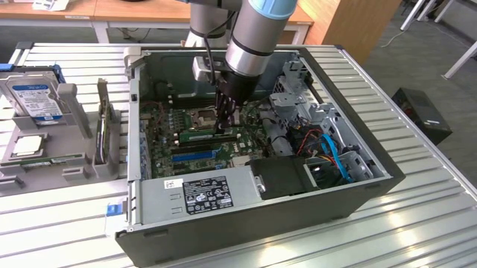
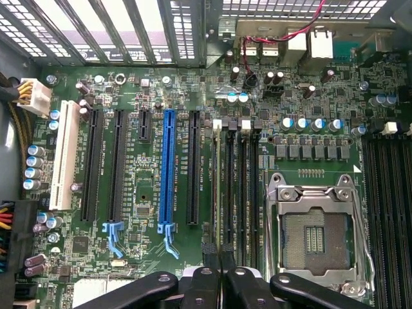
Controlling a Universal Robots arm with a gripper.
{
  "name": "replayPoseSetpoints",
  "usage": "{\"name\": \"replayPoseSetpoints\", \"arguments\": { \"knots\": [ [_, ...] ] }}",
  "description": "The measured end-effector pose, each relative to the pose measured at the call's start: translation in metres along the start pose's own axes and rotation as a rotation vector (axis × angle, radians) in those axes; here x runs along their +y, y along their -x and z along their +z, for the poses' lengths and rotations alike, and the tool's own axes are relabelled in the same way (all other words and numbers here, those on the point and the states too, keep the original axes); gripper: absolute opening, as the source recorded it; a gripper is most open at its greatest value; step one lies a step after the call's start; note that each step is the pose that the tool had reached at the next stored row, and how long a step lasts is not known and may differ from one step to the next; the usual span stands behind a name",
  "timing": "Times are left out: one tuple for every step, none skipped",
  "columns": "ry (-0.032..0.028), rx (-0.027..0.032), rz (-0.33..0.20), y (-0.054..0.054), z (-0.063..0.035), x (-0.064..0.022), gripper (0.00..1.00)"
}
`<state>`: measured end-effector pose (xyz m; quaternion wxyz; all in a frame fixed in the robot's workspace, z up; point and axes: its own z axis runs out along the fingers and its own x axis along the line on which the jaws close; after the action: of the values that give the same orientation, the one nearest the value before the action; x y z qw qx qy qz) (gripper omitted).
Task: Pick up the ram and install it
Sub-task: 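Insert the ram into the slot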
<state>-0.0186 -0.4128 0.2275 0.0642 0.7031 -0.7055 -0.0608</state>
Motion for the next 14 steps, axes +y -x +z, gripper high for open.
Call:
{"name": "replayPoseSetpoints", "arguments": {
  "knots": [
    [0.0, 0.0, 0.0, 0.0, 0.0, 0.0, 0.12],
    [0.0, 0.0001, 0.0, 0.0, 0.0001, 0.0, 0.12],
    [0.0, 0.0001, 0.0, -0.0001, 0.0002, 0.0, 0.12],
    [0.0, 0.0, 0.0, 0.0, 0.0004, -0.0001, 0.12],
    [0.0, 0.0, 0.0, 0.0, 0.0006, -0.0001, 0.12],
    [0.0, 0.0, 0.0, 0.0, 0.0007, -0.0001, 0.12],
    [0.0, 0.0001, 0.0, 0.0, 0.0008, -0.0001, 0.12],
    [0.0, 0.0, 0.0, 0.0, 0.0009, -0.0002, 0.12],
    [0.0, 0.0, 0.0, 0.0, 0.0011, -0.0002, 0.12],
    [0.0, 0.0, 0.0, 0.0, 0.0012, -0.0002, 0.12],
    [-0.0001, 0.0, 0.0, 0.0, 0.0014, -0.0003, 0.12],
    [0.0, 0.0, 0.0, 0.0, 0.0015, -0.0003, 0.12],
    [-0.0001, -0.0001, 0.0, 0.0, 0.0017, -0.0003, 0.12],
    [0.0, 0.0, 0.0, 0.0, 0.0019, -0.0004, 0.12]
  ]
}}
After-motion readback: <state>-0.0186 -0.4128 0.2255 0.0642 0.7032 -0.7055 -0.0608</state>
